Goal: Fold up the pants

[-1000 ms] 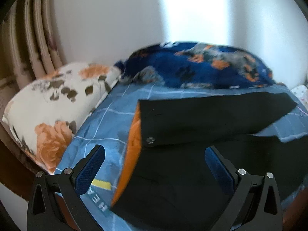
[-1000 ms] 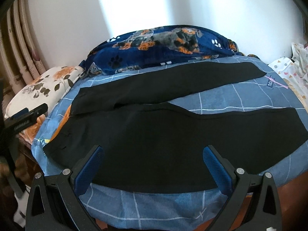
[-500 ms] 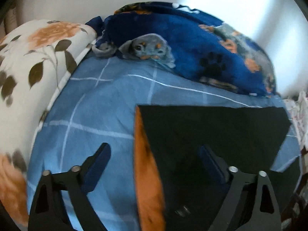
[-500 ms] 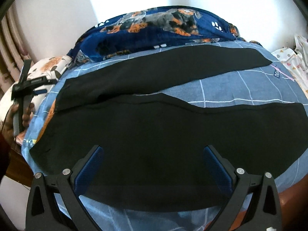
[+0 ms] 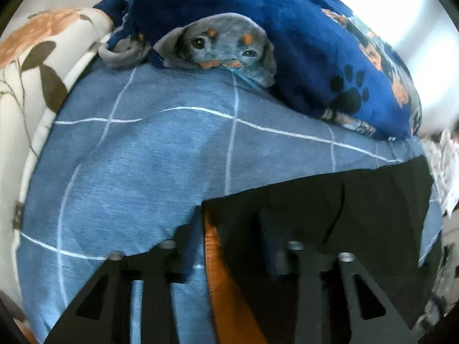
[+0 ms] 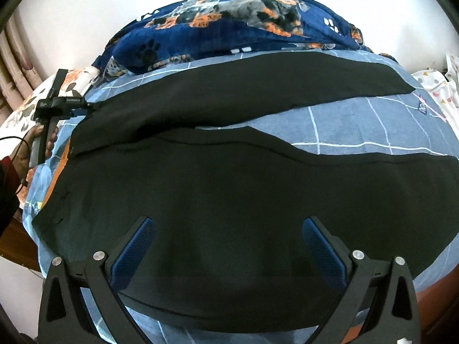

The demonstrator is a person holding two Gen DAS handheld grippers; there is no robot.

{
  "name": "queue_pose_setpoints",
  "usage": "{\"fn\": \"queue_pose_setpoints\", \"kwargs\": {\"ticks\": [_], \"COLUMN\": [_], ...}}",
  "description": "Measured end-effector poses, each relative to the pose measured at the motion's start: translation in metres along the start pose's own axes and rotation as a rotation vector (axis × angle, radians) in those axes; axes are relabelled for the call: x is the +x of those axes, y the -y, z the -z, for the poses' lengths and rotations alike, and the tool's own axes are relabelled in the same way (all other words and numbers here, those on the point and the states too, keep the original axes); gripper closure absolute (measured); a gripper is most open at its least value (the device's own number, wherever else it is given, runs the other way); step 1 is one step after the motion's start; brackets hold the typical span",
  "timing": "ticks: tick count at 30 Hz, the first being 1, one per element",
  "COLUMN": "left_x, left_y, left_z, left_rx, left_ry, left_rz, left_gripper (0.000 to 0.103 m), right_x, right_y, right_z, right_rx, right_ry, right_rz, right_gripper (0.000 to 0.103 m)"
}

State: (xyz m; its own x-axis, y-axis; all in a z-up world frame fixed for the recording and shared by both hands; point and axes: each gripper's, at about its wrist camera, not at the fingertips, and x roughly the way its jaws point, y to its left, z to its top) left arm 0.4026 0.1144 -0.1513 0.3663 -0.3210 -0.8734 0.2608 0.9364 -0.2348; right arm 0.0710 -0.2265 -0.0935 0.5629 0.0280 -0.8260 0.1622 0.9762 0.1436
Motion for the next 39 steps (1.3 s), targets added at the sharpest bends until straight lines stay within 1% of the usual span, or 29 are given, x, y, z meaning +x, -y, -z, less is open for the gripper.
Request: {"fn": "queue_pose_setpoints", "kwargs": {"ticks": [1,3,4,5,6,8,9,11,13,17,18,21,22,24,26,28,29,31,33,34,35,36,37,38,39], "left_x": [0.000,-0.003,-0.006,-0.012,-0.019,-0.032,-0.040,-0.054,-0.069,-0.110,-0.116,-0.137,-0.144,-0.156,-0.166,-0.171,-0.172,-0.171,-0.169,-0.168,-0.166,-0.165,-0.162,-0.162,-0.161], "left_y": [0.002,0.009,0.012,0.014,0.012,0.006,0.007,0.019,0.033,0.057,0.060,0.071,0.073,0.079,0.083,0.086,0.087,0.089,0.091,0.091,0.090,0.089,0.089,0.088,0.087], "left_z": [-0.001,0.001,0.004,0.006,0.008,0.014,0.018,0.028,0.038,0.066,0.072,0.096,0.104,0.121,0.137,0.151,0.158,0.171,0.179,0.182,0.185,0.187,0.188,0.189,0.190], "left_rx": [0.013,0.056,0.082,0.102,0.090,0.020,0.010,0.032,0.056,0.074,0.074,0.067,0.065,0.066,0.056,0.043,0.030,0.011,-0.003,-0.013,-0.027,-0.037,-0.045,-0.048,-0.052], "left_ry": [0.004,0.032,0.048,0.080,0.109,0.145,0.167,0.212,0.248,0.350,0.362,0.402,0.415,0.441,0.459,0.461,0.458,0.439,0.423,0.416,0.405,0.394,0.381,0.376,0.371], "left_rz": [-0.015,-0.057,-0.062,-0.042,-0.012,0.026,0.026,0.009,0.007,0.026,0.028,0.037,0.041,0.045,0.060,0.071,0.083,0.096,0.100,0.107,0.116,0.120,0.120,0.119,0.117], "left_gripper": [0.074,0.088,0.090,0.093,0.093,0.094,0.094,0.094,0.094,0.094,0.094,0.094,0.094,0.094,0.094,0.094,0.094,0.094,0.093,0.093,0.093,0.093,0.093,0.093,0.093], "right_x": [0.001,0.003,0.004,0.004,0.004,0.003,0.002,0.000,-0.001,0.008,0.011,0.024,0.027,0.036,0.047,0.057,0.063,0.080,0.093,0.101,0.106,0.114,0.122,0.132,0.140], "right_y": [0.000,0.000,0.000,0.001,0.001,0.002,0.003,0.005,0.011,0.028,0.033,0.038,0.037,0.031,0.024,0.022,0.023,0.024,0.026,0.026,0.027,0.029,0.029,0.030,0.032], "right_z": [0.000,-0.001,0.000,0.000,-0.001,-0.004,-0.006,-0.012,-0.024,-0.056,-0.067,-0.096,-0.105,-0.124,-0.145,-0.161,-0.168,-0.181,-0.190,-0.193,-0.196,-0.197,-0.197,-0.197,-0.196], "right_rx": [0.000,0.004,0.009,0.016,0.021,0.029,0.030,0.040,0.077,0.212,0.262,0.339,0.349,0.345,0.344,0.365,0.388,0.450,0.503,0.516,0.528,0.547,0.561,0.574,0.593], "right_ry": [-0.005,-0.011,-0.011,-0.012,-0.012,-0.009,-0.002,0.008,0.020,0.031,0.033,0.032,0.032,0.030,0.017,0.000,-0.010,-0.045,-0.066,-0.080,-0.092,-0.107,-0.132,-0.161,-0.186], "right_rz": [0.001,0.000,0.000,-0.001,-0.003,-0.012,-0.022,-0.050,-0.114,-0.288,-0.343,-0.451,-0.469,-0.510,-0.545,-0.592,-0.604,-0.661,-0.676,-0.678,-0.670,-0.654,-0.646,-0.648,-0.647], "right_gripper": [0.000,0.000,0.000,0.000,0.000,0.000,0.000,0.000,0.000,0.000,0.000,0.004,0.005,0.011,0.014,0.018,0.018,0.019,0.020,0.022,0.030,0.040,0.046,0.065,0.078]}}
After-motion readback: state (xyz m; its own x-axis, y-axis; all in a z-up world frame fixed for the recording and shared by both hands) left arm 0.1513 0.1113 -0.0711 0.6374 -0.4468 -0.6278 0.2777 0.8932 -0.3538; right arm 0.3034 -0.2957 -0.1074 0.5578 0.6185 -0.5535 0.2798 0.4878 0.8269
